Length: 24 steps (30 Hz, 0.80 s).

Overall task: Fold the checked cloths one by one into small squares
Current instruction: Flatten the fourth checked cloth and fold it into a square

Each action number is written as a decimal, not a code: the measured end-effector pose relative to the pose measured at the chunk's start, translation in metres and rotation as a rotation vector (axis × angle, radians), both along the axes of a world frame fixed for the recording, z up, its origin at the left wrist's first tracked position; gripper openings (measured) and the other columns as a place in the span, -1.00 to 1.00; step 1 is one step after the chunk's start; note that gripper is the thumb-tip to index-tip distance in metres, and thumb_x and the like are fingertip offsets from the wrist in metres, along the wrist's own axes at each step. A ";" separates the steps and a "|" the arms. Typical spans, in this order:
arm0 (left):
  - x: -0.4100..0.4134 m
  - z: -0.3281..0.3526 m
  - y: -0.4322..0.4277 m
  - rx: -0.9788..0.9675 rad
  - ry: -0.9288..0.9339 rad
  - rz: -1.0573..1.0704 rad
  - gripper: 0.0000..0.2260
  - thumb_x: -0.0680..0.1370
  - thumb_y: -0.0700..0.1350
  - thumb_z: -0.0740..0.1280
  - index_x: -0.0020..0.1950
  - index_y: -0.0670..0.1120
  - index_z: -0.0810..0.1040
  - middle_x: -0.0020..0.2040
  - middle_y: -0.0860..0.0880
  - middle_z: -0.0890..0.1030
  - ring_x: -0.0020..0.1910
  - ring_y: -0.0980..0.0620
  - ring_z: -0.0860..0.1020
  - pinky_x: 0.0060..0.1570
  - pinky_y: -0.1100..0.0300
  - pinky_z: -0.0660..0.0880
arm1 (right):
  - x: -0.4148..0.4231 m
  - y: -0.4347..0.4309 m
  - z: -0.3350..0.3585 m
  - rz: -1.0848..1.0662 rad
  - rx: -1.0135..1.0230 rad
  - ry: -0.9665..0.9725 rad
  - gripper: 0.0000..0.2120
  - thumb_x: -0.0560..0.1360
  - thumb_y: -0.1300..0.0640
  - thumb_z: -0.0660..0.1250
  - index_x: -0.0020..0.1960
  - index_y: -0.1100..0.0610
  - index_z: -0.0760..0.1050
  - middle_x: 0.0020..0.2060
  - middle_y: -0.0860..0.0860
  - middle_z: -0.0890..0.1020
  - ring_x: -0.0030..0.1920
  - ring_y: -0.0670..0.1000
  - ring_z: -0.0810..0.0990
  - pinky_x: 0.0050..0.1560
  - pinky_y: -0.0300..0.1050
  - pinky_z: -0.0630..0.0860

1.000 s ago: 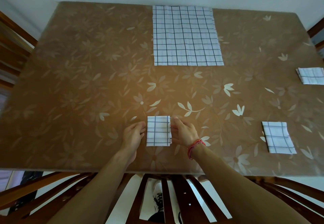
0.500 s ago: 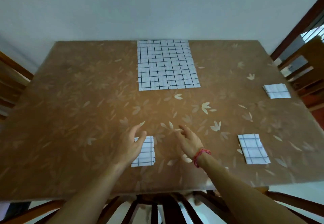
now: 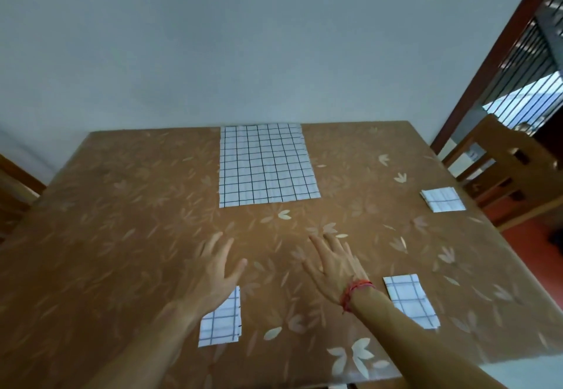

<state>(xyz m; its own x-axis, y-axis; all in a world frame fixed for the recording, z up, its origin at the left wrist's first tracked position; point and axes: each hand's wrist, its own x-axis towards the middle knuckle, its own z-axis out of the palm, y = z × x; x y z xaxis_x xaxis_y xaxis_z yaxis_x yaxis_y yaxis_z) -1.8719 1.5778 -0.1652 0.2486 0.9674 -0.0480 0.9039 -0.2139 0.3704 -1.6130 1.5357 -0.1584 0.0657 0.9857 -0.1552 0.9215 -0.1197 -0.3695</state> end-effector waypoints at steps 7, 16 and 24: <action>0.018 -0.003 0.027 -0.022 -0.025 -0.032 -0.39 0.54 0.28 0.07 0.54 0.07 0.21 0.52 0.03 0.20 0.49 0.02 0.15 0.39 0.08 0.24 | 0.017 0.031 0.003 0.041 -0.005 -0.077 -0.46 0.56 -0.26 0.03 0.49 -0.12 0.10 0.48 0.03 0.19 0.41 0.09 0.24 0.32 0.08 0.34; 0.032 -0.049 0.110 -0.084 0.066 -0.019 -0.47 0.61 0.23 0.09 0.52 0.03 0.23 0.57 0.01 0.06 0.53 0.01 0.09 0.40 0.06 0.25 | 0.028 0.119 -0.035 0.098 -0.038 -0.180 -0.50 0.57 -0.25 0.01 0.46 -0.11 0.16 0.40 0.03 0.26 0.33 0.09 0.30 0.28 0.01 0.31; 0.033 -0.115 0.188 -0.112 0.089 0.060 -0.48 0.59 0.22 0.12 0.49 0.03 0.26 0.56 -0.05 0.10 0.53 -0.06 0.06 0.44 0.01 0.16 | 0.040 0.197 -0.109 0.097 -0.063 -0.190 -0.52 0.56 -0.21 0.04 0.44 -0.15 0.13 0.40 -0.01 0.26 0.36 0.07 0.28 0.28 0.04 0.31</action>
<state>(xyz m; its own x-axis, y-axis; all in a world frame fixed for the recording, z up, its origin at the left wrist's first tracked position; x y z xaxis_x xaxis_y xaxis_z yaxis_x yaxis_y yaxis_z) -1.8385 1.7653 -0.2804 0.1803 0.9679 -0.1753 0.9442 -0.1203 0.3066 -1.5727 1.7329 -0.2677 0.0047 0.9776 -0.2103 0.9822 -0.0440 -0.1826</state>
